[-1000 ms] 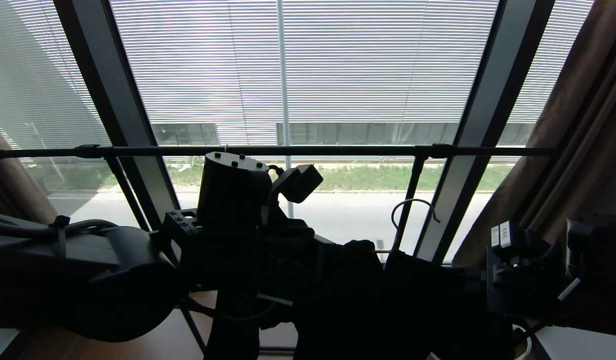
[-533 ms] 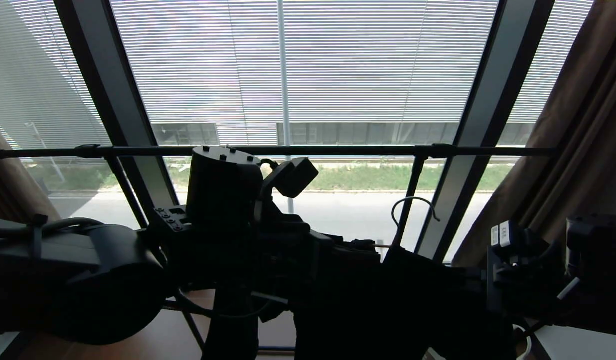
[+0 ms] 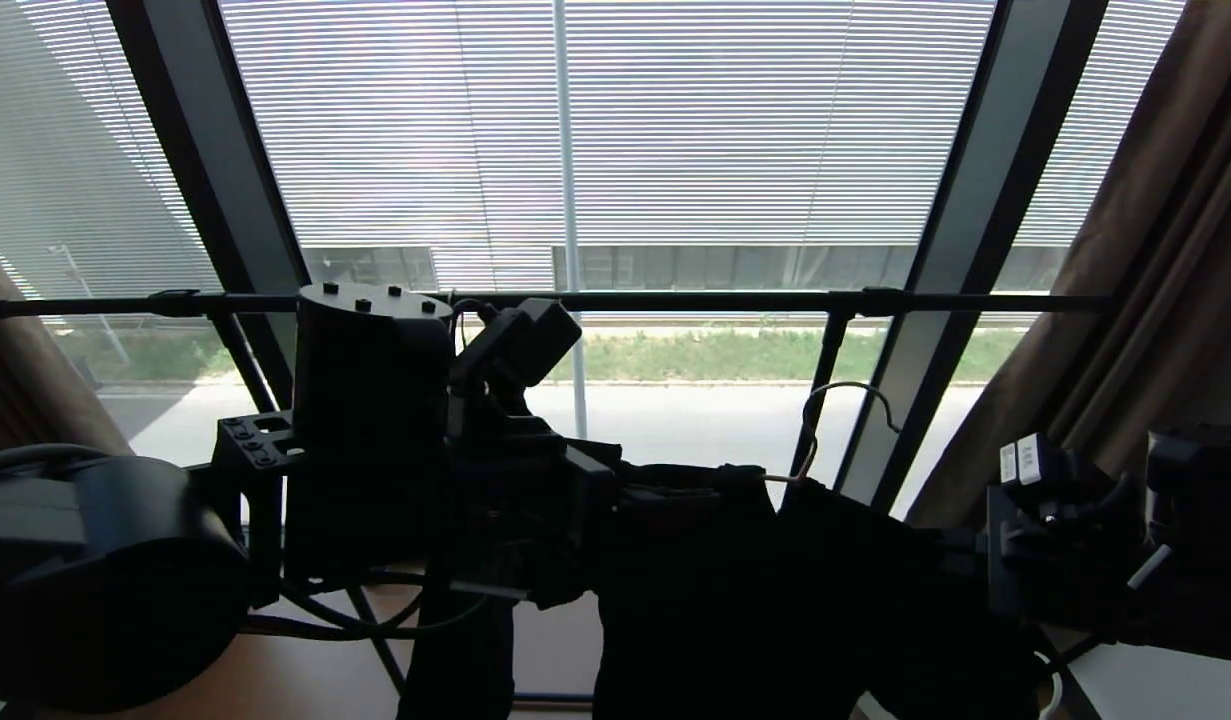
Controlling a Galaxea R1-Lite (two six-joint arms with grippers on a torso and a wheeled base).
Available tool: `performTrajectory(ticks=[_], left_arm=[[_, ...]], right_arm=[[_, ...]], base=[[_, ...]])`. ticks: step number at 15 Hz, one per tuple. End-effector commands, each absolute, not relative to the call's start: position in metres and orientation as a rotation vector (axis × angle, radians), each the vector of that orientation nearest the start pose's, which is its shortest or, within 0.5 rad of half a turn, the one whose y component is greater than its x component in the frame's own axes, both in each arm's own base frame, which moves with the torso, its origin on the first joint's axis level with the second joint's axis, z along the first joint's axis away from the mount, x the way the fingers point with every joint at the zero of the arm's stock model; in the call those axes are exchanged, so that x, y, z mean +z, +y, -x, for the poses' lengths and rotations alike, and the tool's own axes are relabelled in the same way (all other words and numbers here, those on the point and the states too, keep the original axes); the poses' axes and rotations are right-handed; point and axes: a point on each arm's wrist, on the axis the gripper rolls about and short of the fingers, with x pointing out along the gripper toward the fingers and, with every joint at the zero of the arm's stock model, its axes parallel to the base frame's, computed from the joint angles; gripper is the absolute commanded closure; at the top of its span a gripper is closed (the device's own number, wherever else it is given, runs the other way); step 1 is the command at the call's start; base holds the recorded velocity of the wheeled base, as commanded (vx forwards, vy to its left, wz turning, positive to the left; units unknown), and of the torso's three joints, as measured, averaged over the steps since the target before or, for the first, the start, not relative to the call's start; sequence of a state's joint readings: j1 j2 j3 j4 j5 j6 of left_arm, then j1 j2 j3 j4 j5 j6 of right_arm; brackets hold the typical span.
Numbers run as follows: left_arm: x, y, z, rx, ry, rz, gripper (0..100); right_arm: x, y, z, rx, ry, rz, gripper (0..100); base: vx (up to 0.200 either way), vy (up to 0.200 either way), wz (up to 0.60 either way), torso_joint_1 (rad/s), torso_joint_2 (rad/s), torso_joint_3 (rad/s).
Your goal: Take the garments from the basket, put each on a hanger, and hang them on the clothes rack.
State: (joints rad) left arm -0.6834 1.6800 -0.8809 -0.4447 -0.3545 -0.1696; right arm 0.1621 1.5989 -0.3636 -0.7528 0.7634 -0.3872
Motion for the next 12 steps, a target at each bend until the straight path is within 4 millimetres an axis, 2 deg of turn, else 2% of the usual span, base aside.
performTrajectory(ticks=[1, 4, 6, 8, 12], left_arm=[[0.186, -0.155, -0.234, -0.938, 0.440, 0.076, 0], [0.174, -0.101, -0.239, -1.071, 0.384, 0.082, 0], [0.161, -0.082, -0.250, -1.072, 0.389, 0.079, 0], [0.144, -0.072, -0.258, -1.101, 0.406, 0.095, 0], [0.119, -0.077, -0.271, -1.126, 0.417, 0.097, 0]], right_arm=[[0.116, 0.034, -0.219, 0.994, 0.272, 0.168, 100], [0.111, 0.017, -0.225, 1.029, 0.255, 0.127, 100], [0.105, 0.013, -0.227, 1.061, 0.240, 0.140, 100], [0.102, 0.013, -0.228, 1.070, 0.234, 0.165, 100], [0.108, 0.013, -0.223, 1.111, 0.196, 0.159, 100]], base=[[0.000, 0.000, 0.00, 0.000, 0.00, 0.000], [0.000, 0.000, 0.00, 0.000, 0.00, 0.000], [0.000, 0.000, 0.00, 0.000, 0.00, 0.000], [0.000, 0.000, 0.00, 0.000, 0.00, 0.000], [0.000, 0.000, 0.00, 0.000, 0.00, 0.000]])
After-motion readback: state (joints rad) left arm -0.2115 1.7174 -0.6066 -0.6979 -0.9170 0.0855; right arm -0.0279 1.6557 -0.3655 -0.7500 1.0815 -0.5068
